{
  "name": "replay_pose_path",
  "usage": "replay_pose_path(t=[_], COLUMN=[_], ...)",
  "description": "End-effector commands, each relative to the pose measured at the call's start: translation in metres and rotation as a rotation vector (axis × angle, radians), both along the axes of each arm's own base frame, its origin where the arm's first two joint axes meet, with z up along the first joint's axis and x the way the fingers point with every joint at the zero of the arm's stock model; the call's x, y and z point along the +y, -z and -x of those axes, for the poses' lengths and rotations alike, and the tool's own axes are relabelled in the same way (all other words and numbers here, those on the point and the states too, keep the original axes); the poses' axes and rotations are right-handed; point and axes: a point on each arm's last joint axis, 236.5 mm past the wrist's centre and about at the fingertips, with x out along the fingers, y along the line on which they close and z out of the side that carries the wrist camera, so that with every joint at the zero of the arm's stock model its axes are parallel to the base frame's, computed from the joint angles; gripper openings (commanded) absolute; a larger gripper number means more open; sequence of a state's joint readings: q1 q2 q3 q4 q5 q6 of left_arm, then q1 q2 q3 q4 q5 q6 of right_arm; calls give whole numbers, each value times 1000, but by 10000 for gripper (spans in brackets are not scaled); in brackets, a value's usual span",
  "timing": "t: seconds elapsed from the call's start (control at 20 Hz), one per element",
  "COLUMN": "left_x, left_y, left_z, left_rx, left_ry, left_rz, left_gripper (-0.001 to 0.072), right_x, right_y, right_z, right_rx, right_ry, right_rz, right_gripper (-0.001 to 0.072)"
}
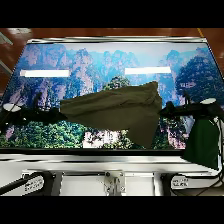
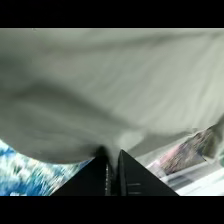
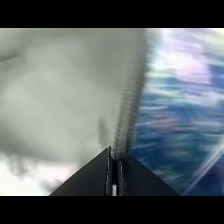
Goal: Fold the shirts.
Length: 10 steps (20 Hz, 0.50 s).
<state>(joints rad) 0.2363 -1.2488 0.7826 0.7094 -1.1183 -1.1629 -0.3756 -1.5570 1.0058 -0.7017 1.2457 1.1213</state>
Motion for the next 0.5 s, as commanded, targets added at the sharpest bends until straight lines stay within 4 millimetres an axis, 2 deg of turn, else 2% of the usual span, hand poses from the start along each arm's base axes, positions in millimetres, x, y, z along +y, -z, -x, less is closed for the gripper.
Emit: replay_pose_path(t=[0.0, 0.05, 0.1, 0.15, 0.2, 0.25, 0.3, 0.35, 0.4, 0.45], left_x=[16, 29, 44, 54, 58, 58, 54, 50, 45, 39], left_y=[-99, -141, -193, -249, -313, -372, -429, -475, -512, -536], left_z=[-31, -37, -41, -39, -30, -14, 8, 31, 55, 77], left_rx=[-262, -353, -466, -597, -755, -898, -1045, -1158, -1252, -1316], left_ry=[56, 45, 20, -6, -34, -65, -105, -153, -198, -218], left_rz=[-130, -218, -320, -407, -483, -533, -563, -567, -558, -555], left_gripper=[41, 41, 41, 42, 43, 43, 42, 43, 43, 43], right_x=[21, 21, 18, 14, 7, 0, -6, -9, -12, -11], right_y=[-136, -187, -246, -304, -369, -428, -486, -531, -567, -586], right_z=[-19, -26, -31, -31, -25, -12, 12, 38, 68, 93], right_rx=[-417, -560, -726, -888, -1051, -1184, -1319, -1430, -1525, -1574], right_ry=[-175, -176, -162, -126, -51, 51, 163, 251, 319, 348], right_rz=[-33, 22, 110, 205, 307, 386, 454, 511, 580, 639], right_gripper=[62, 62, 63, 63, 63, 63, 63, 63, 63, 63])
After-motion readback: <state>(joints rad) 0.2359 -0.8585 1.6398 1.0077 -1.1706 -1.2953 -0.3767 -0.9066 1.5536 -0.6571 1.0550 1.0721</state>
